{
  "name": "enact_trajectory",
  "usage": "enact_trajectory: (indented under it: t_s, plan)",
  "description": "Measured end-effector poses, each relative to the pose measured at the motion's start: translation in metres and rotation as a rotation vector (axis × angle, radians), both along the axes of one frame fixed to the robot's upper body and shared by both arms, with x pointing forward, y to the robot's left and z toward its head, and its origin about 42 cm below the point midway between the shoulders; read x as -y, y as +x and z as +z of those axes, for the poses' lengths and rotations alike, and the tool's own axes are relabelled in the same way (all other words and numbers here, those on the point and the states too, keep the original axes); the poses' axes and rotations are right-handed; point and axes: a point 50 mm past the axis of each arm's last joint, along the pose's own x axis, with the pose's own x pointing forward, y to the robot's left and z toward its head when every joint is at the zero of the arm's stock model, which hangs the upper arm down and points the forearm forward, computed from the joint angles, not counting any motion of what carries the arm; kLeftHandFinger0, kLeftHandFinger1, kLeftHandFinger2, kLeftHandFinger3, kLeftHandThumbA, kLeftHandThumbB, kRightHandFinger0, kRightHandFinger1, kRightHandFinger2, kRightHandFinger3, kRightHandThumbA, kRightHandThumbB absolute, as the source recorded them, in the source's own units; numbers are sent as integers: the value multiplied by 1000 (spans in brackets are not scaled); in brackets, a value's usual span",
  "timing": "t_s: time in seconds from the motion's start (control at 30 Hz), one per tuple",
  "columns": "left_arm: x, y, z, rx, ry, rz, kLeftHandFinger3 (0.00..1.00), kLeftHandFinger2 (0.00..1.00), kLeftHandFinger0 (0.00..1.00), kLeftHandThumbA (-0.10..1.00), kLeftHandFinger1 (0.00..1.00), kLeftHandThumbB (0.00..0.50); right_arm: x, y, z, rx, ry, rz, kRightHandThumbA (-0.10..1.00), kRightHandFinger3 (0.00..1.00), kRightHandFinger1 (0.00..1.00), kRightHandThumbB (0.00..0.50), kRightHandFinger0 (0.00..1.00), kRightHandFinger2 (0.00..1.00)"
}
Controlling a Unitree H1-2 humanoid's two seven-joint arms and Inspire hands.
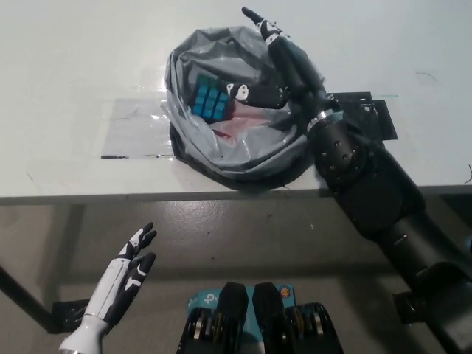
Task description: Use the right hand to pick up a rubix's cube and place it into a plastic bag and lift the bag
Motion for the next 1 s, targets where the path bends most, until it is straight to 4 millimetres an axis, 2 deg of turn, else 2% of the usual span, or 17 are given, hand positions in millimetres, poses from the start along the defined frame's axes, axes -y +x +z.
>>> enact_trajectory:
  t_s: [0.1,0.2,0.27,0.33,0.4,0.43,0.53,0.73,0.8,0.87,0.93,1.0]
  plan:
    - [0,0,0,0,-2,0,1000,1000,898,1000,1000,213,1,0,3,2,-16,9,924,1000,1000,488,1000,1000]
    - [0,0,0,-1,-3,0,1000,1000,894,1000,1000,195,0,-1,7,11,-19,14,954,1000,1000,469,1000,1000]
    - [0,0,0,-1,-3,-1,1000,1000,878,1000,1000,187,0,-3,12,30,-9,15,910,1000,1000,472,1000,1000]
    - [0,1,1,1,-3,-1,1000,1000,869,1000,1000,185,2,-5,25,77,17,7,920,1000,1000,476,1000,1000]
    - [0,2,1,1,-3,-2,1000,1000,858,1000,1000,176,6,-6,34,109,44,-5,922,1000,1000,455,1000,1000]
    - [0,2,1,2,-3,-3,1000,1000,854,1000,1000,169,7,-6,38,122,54,-9,886,1000,1000,440,1000,1000]
    - [0,2,1,2,-4,-4,1000,1000,844,1000,1000,159,11,-8,46,151,67,-19,836,1000,1000,438,1000,1000]
    - [1,2,1,-3,-3,-14,1000,1000,836,1000,1000,153,23,-5,67,221,77,-67,848,1000,1000,453,1000,1000]
    - [1,2,1,-3,-4,-15,1000,1000,822,1000,1000,152,26,-3,68,227,70,-80,793,1000,1000,465,1000,1000]
    - [1,2,1,-3,-5,-16,1000,1000,818,1000,1000,155,29,-1,64,216,55,-91,795,1000,1000,468,1000,1000]
    - [1,2,1,-3,-5,-16,1000,1000,808,1000,1000,160,31,2,58,198,39,-104,882,1000,1000,483,1000,1000]
    - [1,2,1,-3,-5,-16,1000,1000,792,1000,997,160,33,7,47,165,4,-123,912,1000,1000,499,1000,1000]
